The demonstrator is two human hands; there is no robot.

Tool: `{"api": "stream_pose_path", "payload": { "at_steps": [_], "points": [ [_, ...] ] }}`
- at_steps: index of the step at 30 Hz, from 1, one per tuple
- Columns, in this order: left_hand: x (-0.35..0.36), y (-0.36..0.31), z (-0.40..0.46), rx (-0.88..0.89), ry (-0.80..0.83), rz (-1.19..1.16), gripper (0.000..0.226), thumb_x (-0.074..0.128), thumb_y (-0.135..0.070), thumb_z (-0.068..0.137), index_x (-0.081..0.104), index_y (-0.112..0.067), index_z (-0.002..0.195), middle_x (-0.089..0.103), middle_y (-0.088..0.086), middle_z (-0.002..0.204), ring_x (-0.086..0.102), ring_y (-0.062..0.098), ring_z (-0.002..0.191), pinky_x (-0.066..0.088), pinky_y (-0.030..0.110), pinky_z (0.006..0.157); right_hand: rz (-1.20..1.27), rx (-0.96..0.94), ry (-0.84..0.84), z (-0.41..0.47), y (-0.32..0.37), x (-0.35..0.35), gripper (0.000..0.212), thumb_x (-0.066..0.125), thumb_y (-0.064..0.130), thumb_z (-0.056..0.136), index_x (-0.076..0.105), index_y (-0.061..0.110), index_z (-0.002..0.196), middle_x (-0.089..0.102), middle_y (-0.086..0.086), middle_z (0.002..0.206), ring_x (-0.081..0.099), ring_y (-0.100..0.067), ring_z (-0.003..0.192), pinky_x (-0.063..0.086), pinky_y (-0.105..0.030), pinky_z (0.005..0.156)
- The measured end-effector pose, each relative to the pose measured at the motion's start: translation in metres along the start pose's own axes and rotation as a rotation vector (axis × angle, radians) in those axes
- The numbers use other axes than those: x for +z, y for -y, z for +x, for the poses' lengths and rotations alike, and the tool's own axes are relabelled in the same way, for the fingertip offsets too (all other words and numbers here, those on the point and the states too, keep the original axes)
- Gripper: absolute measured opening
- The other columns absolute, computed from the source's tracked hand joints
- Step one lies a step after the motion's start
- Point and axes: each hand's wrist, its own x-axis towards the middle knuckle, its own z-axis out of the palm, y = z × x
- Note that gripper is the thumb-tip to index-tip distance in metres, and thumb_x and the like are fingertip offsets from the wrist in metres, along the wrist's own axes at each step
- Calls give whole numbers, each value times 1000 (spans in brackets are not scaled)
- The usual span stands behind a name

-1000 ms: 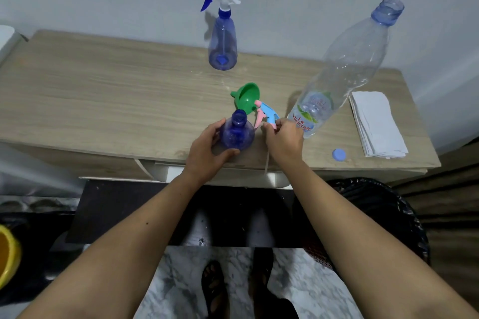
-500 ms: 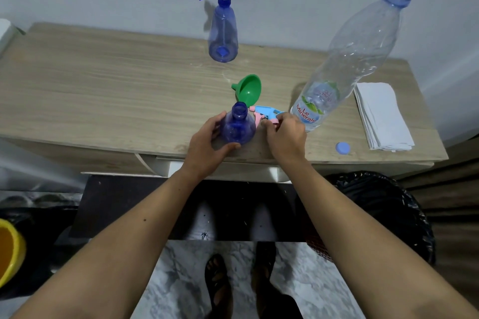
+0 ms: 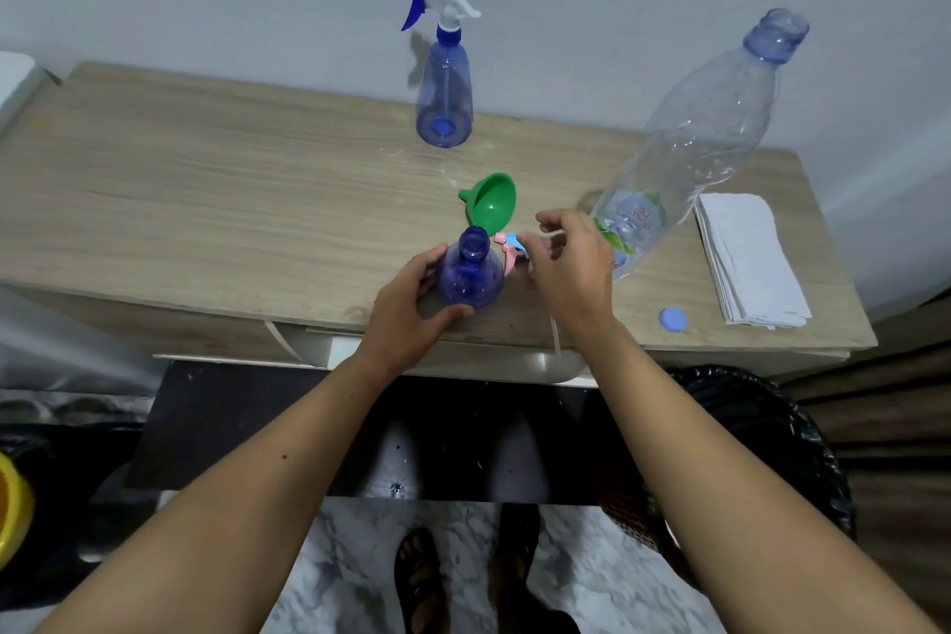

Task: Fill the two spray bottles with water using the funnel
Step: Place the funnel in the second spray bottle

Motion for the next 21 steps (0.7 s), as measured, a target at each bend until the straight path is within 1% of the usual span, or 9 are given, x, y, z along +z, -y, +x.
{"api": "stream_pose_path", "payload": {
  "at_steps": [2,3,6,8,12,14,16,18,21],
  "points": [
    [-1,1,1,7,10,0,83,94,-14,76,54,-17,148,65,-1,142,63,8,129,50,23,109,72,-38,29,16,5,3,25,81,20,88,74,13,111,70,-1,111,65,-1,79,55,-19,77],
    [-1,2,1,10,13,1,83,94,-15,77,53,-17,149,65,-1,143,63,9,129,50,24,110,84,-59,42,24,6,6,25,81,20,88,74,13,111,70,-1,111,64,2,80,56,-18,77],
    [-1,5,2,18,15,8,83,94,-16,77,53,-17,149,64,-1,144,63,10,130,49,23,110,89,-92,64,47,8,16,27,81,19,90,73,13,114,69,-1,113,64,-4,87,59,-23,81],
    [0,6,2,22,13,4,83,94,-15,77,53,-17,149,64,-2,144,63,9,130,49,23,110,94,-70,75,60,9,24,28,80,17,91,72,15,118,69,0,118,64,-9,95,60,-27,86],
    [1,8,3,15,7,-13,83,94,-12,76,53,-14,149,65,-2,143,63,8,131,49,23,110,88,-58,96,79,8,37,33,76,11,93,71,19,125,67,1,127,63,-12,107,57,-34,99],
    [1,10,3,15,4,-14,84,94,-13,76,53,-14,149,65,-2,144,63,7,131,48,22,110,85,-34,126,85,6,43,33,73,8,95,72,20,126,69,3,127,64,-14,108,56,-36,101],
    [2,11,2,18,5,-17,84,94,-14,77,52,-14,150,64,-3,145,62,7,131,48,22,111,82,4,148,89,2,50,30,70,7,97,74,21,122,73,3,121,69,-15,105,58,-39,99],
    [2,11,2,19,6,-16,85,94,-16,77,52,-14,150,64,-2,145,62,8,132,49,25,112,73,33,155,90,1,54,23,68,8,97,77,19,116,77,2,110,72,-17,100,60,-42,96],
    [2,12,3,15,7,-16,86,95,-18,77,51,-12,151,63,-1,146,62,10,133,49,30,113,62,35,130,89,2,55,16,70,11,96,80,19,106,78,2,98,72,-18,93,60,-43,93]
  ]
}}
